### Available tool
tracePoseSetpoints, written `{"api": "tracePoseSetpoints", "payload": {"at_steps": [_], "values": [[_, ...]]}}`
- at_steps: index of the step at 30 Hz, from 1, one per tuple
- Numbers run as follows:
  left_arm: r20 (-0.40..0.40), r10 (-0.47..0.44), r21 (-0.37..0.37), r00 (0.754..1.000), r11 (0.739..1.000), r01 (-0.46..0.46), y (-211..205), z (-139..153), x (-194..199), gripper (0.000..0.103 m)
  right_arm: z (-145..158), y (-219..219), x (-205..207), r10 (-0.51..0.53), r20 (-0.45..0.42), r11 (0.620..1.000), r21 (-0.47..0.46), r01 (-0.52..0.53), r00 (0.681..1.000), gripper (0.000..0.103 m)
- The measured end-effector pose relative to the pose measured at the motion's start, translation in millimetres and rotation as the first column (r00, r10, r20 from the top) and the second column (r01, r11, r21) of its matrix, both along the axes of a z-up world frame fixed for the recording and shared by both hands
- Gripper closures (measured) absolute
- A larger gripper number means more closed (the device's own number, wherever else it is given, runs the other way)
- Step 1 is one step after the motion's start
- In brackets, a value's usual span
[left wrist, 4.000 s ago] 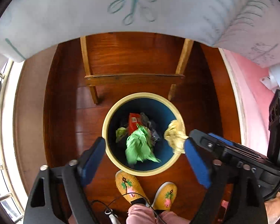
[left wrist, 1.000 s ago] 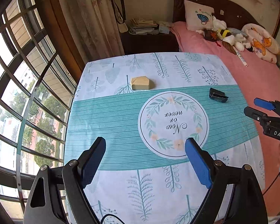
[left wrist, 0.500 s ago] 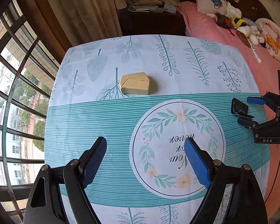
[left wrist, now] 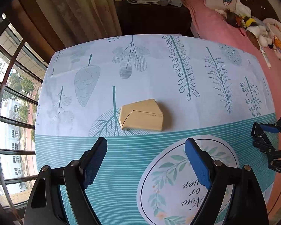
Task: Collect trash
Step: 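Grasp the beige box with the left tool while the right tool grasps the black TALOPN packet, then lift the box and packet off the table and carry them toward the bin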
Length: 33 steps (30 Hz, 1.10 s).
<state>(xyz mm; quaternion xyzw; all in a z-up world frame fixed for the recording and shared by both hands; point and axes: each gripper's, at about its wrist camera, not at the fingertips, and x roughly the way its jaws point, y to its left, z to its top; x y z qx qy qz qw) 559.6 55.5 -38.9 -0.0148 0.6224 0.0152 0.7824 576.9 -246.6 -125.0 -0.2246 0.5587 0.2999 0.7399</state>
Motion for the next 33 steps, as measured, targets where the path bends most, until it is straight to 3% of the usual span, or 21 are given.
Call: {"api": "tracePoseSetpoints", "payload": {"at_steps": [6,14,17,18,23,33], "values": [[-0.044,0.011,0.02,0.999,1.0,-0.01,9.6,-27.3,27.2,0.016,12.2,-1.7,2.3,-0.132,0.045,0.99,0.06,0.13,0.99,0.066],[-0.071,0.046,0.017,0.996,0.999,-0.045,16.1,-54.4,40.2,0.02,22.5,-2.6,9.8,-0.301,0.043,0.938,0.191,0.288,0.953,0.066],[-0.048,0.051,-0.007,0.998,0.999,-0.052,16.6,-51.5,44.0,0.032,19.8,1.4,8.4,-0.314,0.026,0.93,0.21,0.302,0.949,0.066],[-0.034,0.05,-0.007,0.998,0.999,-0.05,15.6,-49.2,44.6,0.041,18.9,2.9,7.1,-0.316,0.023,0.928,0.212,0.305,0.948,0.066],[-0.003,0.043,0.038,0.999,0.998,-0.043,9.5,-42.0,42.4,0.042,15.7,6.9,-1.7,-0.334,0.002,0.919,0.225,0.325,0.943,0.067],[0.063,0.024,0.032,0.998,0.999,-0.026,-20.2,2.1,-0.5,0.042,29.2,6.9,-27.0,-0.359,0.009,0.906,0.241,0.347,0.933,0.067]]}}
